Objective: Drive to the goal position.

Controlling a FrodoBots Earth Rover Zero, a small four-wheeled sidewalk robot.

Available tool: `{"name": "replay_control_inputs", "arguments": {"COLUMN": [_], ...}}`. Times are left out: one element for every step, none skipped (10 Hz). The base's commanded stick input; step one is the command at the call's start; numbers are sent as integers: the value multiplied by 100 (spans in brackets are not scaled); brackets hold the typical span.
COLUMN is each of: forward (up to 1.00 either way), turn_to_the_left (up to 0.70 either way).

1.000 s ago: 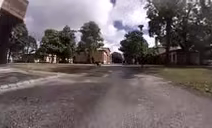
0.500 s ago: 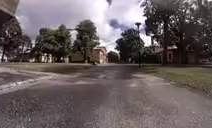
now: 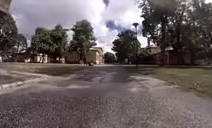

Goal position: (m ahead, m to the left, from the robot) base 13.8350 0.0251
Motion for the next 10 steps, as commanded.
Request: {"name": "replay_control_inputs", "arguments": {"forward": [70, 70, 70, 70, 70, 70, 70, 70, 70, 70], "turn_to_the_left": [0, 0, 0, 0, 0, 0, 0, 0, 0, 0]}}
